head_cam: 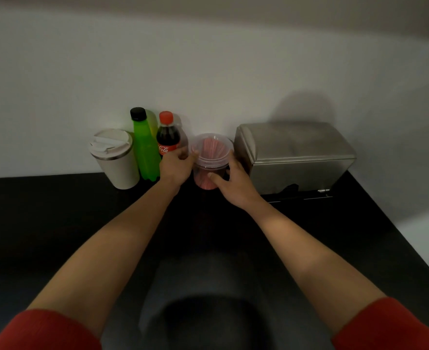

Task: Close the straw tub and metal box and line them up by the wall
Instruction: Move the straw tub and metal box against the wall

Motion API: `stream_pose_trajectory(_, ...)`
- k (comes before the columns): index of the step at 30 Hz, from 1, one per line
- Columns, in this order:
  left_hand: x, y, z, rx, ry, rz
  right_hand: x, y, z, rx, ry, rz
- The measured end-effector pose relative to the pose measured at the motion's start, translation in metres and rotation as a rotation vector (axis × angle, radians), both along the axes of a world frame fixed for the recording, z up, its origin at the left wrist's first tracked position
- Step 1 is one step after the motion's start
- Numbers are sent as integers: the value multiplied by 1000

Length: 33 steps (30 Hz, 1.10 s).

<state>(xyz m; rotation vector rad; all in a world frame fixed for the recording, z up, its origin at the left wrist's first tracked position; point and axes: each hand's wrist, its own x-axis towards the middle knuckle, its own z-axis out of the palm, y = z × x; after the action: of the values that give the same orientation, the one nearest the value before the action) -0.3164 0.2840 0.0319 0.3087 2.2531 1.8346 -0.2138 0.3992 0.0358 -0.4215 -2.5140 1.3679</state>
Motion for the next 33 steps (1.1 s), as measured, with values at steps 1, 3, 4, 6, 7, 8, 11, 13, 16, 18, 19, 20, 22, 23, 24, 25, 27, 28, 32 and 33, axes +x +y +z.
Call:
stream_pose_trajectory(1, 0, 0, 0, 16, -14, 1, 0, 0, 0, 2, -4, 0)
stream_pose_trajectory(3, -2, 0, 0, 36, -36, 9, 1, 0, 1, 4, -12, 3)
stream_pose_trajectory(4, -2, 0, 0, 40, -41, 12, 0, 0, 1, 6, -17, 5)
stream_pose_trajectory(6, -4, 1, 0, 52, -51, 14, 0, 0, 1, 15, -29, 5)
stream_pose_trajectory(7, -4, 1, -1, 59, -57, 14, 0, 0, 1, 18, -34, 5)
stream_pose_trajectory(8, -5, 1, -1, 65, -64, 16, 0, 0, 0, 18, -38, 7)
stream_pose_trajectory(11, -8, 2, -1, 67, -69, 20, -1, -1, -1, 23, -62, 13)
stream_pose_trajectory(13, -8, 2, -1, 64, -78, 17, -1, -1, -1, 25, -75, 10)
stream_pose_trajectory(16, -9, 3, -1, 69, -94, 22, -1, -1, 0, 24, -90, 15)
stream_pose_trajectory(18, -8, 2, -1, 68, -96, 28, -1, -1, 2, 22, -98, 20)
stream_pose_trajectory(19, -7, 2, -1, 63, -96, 30, -1, -1, 2, 22, -95, 21)
stream_pose_trajectory(20, -5, 1, -1, 52, -96, 33, 0, -1, 3, 26, -93, 21)
stream_pose_trajectory(22, -4, -1, -1, 38, -90, 42, 0, -1, 4, 46, -82, 30)
stream_pose_trajectory(23, -3, -2, 0, 37, -84, 47, 1, -2, 3, 54, -78, 34)
stream_pose_trajectory(24, -1, -4, 1, 31, -78, 53, 2, -3, 4, 55, -81, 37)
stream_pose_trajectory(25, 0, -6, 1, 19, -63, 59, 2, -3, 3, 52, -76, 38)
stream_pose_trajectory(27, 4, -10, 4, -39, -7, 64, 5, -6, 4, 48, -70, 35)
stream_pose_trajectory(28, 7, -12, 6, -77, 28, 63, 7, -8, 6, 45, -65, 27)
stream_pose_trajectory(32, 20, -19, 14, -177, 166, 53, 17, -14, 12, 33, -3, 7)
stream_pose_trajectory(33, 22, -20, 15, -200, 200, 54, 18, -14, 11, 27, 3, 7)
